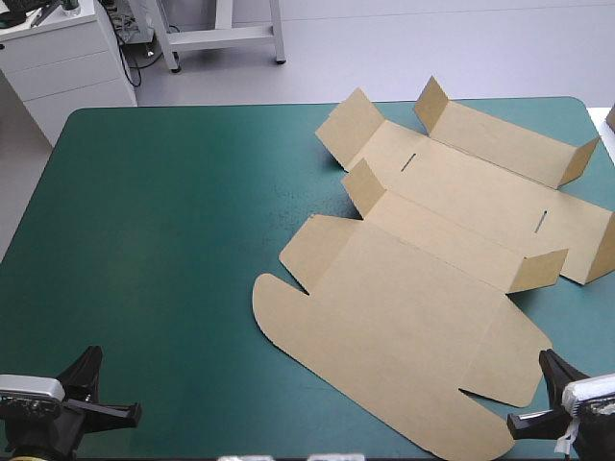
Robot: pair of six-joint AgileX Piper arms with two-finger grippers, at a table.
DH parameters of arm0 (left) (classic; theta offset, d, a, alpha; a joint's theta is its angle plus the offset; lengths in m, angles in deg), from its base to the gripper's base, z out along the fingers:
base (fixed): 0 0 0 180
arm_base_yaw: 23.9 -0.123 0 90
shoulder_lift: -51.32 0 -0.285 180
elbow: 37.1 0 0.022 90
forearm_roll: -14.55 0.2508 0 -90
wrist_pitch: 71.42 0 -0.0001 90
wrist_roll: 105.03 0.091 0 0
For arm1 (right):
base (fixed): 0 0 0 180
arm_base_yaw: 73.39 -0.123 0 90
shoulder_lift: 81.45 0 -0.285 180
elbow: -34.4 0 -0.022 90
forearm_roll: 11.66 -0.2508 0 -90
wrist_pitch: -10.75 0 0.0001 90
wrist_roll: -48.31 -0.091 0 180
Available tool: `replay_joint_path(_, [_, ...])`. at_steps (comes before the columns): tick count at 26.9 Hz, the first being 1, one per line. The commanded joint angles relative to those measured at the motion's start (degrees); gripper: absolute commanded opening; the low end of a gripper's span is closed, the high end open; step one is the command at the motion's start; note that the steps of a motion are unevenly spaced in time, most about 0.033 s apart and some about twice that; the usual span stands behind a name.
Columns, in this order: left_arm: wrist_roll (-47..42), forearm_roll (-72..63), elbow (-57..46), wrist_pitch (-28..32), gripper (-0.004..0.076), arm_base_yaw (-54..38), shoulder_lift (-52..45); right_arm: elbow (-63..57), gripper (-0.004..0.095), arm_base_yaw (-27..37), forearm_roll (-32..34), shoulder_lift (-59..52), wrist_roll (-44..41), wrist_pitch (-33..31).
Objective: Fold the box
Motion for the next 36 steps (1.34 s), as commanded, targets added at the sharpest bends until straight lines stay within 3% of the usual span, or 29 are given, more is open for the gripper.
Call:
replay_joint_path(1, [-0.01,-0.74,1.27,3.97,-0.0032,0.41,-0.88,1.64,-0.0023,0.12,0.50,0.74,-0.34,4.36])
replay_joint_path(25, [-0.01,-0.74,1.27,3.97,-0.0032,0.41,-0.88,1.64,0.0006,0.12,0.50,0.74,-0.45,4.36])
replay_joint_path(29, [-0.01,-0.74,1.27,3.97,-0.0032,0.41,-0.88,1.64,0.0115,0.12,0.50,0.74,-0.45,4.36])
replay_joint_path(32, [-0.01,-0.74,1.27,3.97,-0.0032,0.41,-0.88,1.64,0.0252,0.12,0.50,0.74,-0.45,4.36])
replay_joint_path(36, [-0.01,-0.74,1.27,3.97,-0.0032,0.41,-0.88,1.64,0.0515,0.12,0.50,0.74,-0.45,4.36])
